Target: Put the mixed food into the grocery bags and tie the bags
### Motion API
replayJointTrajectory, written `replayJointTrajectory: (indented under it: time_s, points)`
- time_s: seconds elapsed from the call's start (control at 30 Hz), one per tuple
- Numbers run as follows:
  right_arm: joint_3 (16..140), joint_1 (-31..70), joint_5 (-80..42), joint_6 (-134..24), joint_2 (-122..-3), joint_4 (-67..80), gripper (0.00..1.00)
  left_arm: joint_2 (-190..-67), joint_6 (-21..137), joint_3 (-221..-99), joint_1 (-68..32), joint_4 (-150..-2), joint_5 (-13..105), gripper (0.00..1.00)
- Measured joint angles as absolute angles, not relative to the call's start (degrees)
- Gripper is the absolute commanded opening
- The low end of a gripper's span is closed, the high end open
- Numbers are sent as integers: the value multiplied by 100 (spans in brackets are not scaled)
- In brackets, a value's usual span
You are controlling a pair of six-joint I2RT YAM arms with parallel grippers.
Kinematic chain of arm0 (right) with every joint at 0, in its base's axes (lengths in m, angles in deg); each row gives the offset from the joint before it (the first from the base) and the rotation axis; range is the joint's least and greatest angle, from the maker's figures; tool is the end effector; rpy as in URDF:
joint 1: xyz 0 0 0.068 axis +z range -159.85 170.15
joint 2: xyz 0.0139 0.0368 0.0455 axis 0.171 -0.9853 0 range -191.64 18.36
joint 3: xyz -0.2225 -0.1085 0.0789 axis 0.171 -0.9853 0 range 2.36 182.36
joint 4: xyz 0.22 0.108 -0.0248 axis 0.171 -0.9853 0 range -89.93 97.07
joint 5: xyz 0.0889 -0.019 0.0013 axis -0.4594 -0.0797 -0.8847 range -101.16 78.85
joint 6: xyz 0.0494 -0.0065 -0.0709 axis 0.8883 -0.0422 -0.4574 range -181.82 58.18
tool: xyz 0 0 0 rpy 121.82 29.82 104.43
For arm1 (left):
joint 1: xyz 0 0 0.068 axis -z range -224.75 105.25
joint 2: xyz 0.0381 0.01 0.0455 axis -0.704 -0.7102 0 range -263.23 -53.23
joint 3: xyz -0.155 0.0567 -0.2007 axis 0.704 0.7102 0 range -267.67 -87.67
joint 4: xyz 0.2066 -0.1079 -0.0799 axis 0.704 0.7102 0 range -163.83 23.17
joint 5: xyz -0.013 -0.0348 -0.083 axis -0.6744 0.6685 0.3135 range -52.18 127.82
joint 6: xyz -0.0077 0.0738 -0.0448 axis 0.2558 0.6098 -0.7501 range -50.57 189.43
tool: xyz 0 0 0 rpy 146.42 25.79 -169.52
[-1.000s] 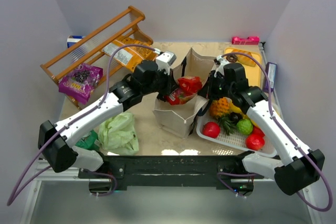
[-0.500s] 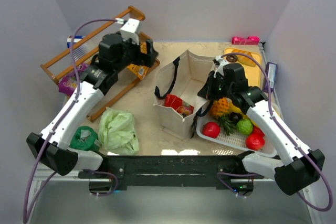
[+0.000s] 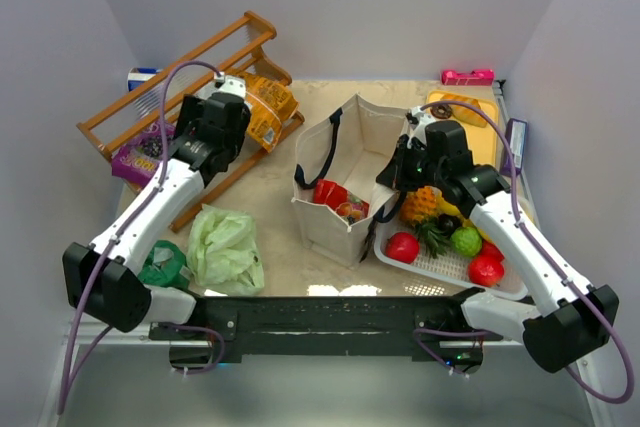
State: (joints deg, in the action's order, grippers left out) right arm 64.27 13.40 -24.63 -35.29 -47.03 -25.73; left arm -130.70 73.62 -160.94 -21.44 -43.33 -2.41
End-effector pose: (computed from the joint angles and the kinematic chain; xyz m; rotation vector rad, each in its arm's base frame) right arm 0.2386 0.1218 0.2994 -0.0710 2.2836 0.7305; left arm 0.3018 -0.0761 0.3258 0.1039 2.0634 0.5562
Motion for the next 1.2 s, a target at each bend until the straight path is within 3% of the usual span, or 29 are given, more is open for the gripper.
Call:
replayJointTrajectory:
  time_s: [0.17, 0.43, 0.77, 0.87, 0.9, 1.0, 1.2]
  points:
    - [6427, 1340, -2483, -3534, -4670, -2583, 2, -13175, 7672, -15799, -2476, -4350, -571, 94]
    - [6427, 1340, -2533, -3553, -4646, -2592, 2, -13439, 7974, -15513, -3093, -4617, -562, 82]
    - [6427, 1340, -2590, -3556, -4607, -2588, 2, -13653, 8254, -15198, -3359, -5331, -650, 51]
    - [6427, 1340, -2590, -3553, -4607, -2588, 2, -13653, 8280, -15126, -3381, -5546, -724, 28]
    - [6427, 1340, -2592, -3553, -4607, -2588, 2, -13651, 8287, -15117, -3381, -5587, -730, 15]
    - [6427, 1340, -2590, -3553, -4604, -2588, 2, -13634, 8339, -15106, -3383, -5657, -800, 0]
    - [6427, 1340, -2583, -3553, -4585, -2599, 2, -13258, 8254, -15043, -3357, -5570, -615, 0]
